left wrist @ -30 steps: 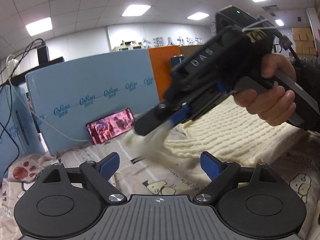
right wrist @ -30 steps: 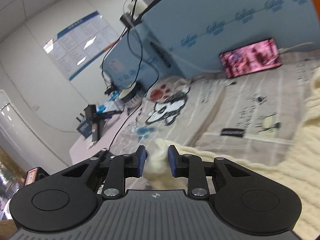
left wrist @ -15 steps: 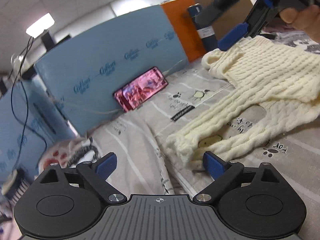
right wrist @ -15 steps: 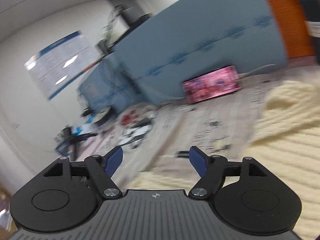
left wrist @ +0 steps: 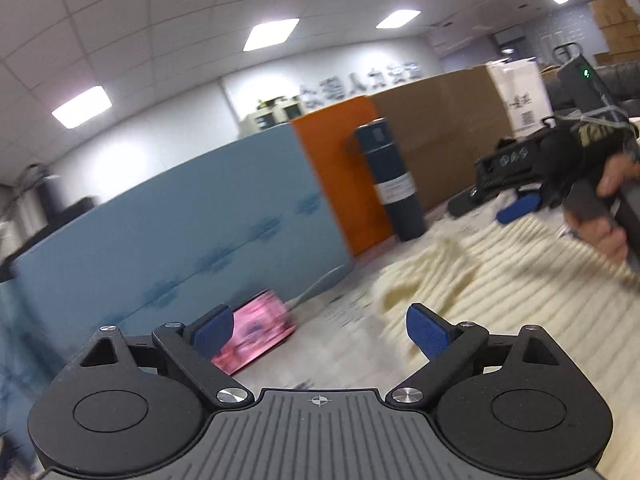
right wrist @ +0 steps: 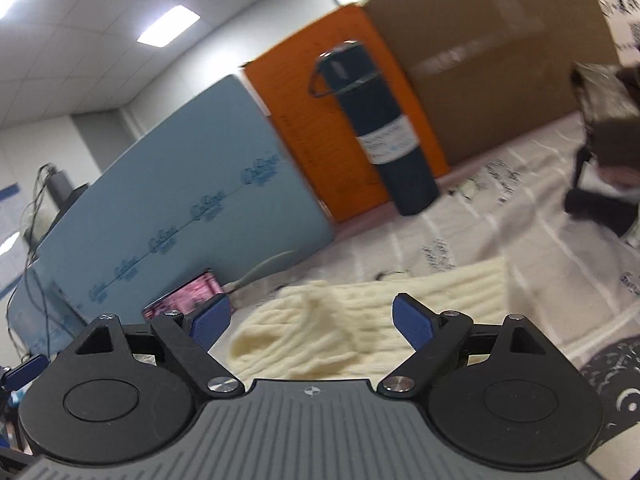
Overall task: Fold clothes
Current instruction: 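Grasp the other sleeve with the left gripper and lay it out flat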
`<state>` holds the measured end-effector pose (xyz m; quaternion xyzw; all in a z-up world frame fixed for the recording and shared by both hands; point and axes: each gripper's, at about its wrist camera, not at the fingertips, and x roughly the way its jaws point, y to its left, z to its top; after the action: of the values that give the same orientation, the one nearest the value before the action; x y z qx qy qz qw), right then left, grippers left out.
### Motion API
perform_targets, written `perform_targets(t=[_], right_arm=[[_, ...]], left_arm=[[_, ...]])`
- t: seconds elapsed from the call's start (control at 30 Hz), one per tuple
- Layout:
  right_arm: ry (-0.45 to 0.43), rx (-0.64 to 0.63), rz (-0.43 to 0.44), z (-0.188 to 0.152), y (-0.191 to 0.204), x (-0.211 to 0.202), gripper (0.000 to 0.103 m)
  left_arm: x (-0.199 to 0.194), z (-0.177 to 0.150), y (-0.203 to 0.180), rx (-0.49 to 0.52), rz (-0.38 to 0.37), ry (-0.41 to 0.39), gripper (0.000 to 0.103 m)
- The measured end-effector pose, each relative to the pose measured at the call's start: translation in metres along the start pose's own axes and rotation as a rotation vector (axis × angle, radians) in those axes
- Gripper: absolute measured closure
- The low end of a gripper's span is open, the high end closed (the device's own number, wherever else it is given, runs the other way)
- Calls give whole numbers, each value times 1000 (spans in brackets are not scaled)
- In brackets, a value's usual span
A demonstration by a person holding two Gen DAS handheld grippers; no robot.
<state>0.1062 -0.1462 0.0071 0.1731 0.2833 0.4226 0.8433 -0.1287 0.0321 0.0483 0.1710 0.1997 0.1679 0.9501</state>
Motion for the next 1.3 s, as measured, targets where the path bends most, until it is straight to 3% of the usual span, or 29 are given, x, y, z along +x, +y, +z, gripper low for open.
perform_targets(t=[0.17, 0.27, 0.4, 0.47, 0.5, 0.53, 0.57, 0.67, 0.8, 0.97, 1.0, 1.03, 1.1, 1.3], right_arm=[[-48, 16, -117, 0, -12, -10, 16], [-47, 53, -112, 2, -19, -12, 15], [-13, 95, -110, 3, -26, -8, 15], [-8, 101, -106, 3, -25, -8, 15], [-6, 103, -104, 3, -25, -8, 15], [-3, 104, -101, 3, -25, -8, 15], [0, 105, -102, 2, -25, -8, 15], [5, 105, -106, 1, -24, -7, 16], [6, 109, -111, 1, -25, -6, 16], [12, 108, -111, 1, -26, -5, 16], [13, 107, -110, 1, -26, -5, 16], [15, 106, -111, 1, -26, -5, 16], [21, 102, -116, 0, -25, -3, 16], [41, 92, -130, -1, -25, 0, 16]], left_arm=[[66, 28, -46, -8, -109, 20, 8], [102, 41, -68, -26, -170, 43, 8], [132, 36, -64, -110, -224, 128, 11], [147, 33, -62, -153, -251, 171, 22], [151, 31, -58, -171, -244, 178, 32], [152, 30, -53, -189, -225, 178, 52], [153, 28, -49, -194, -197, 178, 61], [148, 26, -32, -218, -115, 154, 76], [137, 23, -6, -261, -6, 120, 77], [131, 6, 34, -349, 98, 190, 74], [130, 1, 41, -365, 107, 202, 66], [129, -3, 47, -379, 119, 214, 52], [128, -9, 54, -391, 148, 233, 41], [139, -30, 74, -458, 140, 345, 37]])
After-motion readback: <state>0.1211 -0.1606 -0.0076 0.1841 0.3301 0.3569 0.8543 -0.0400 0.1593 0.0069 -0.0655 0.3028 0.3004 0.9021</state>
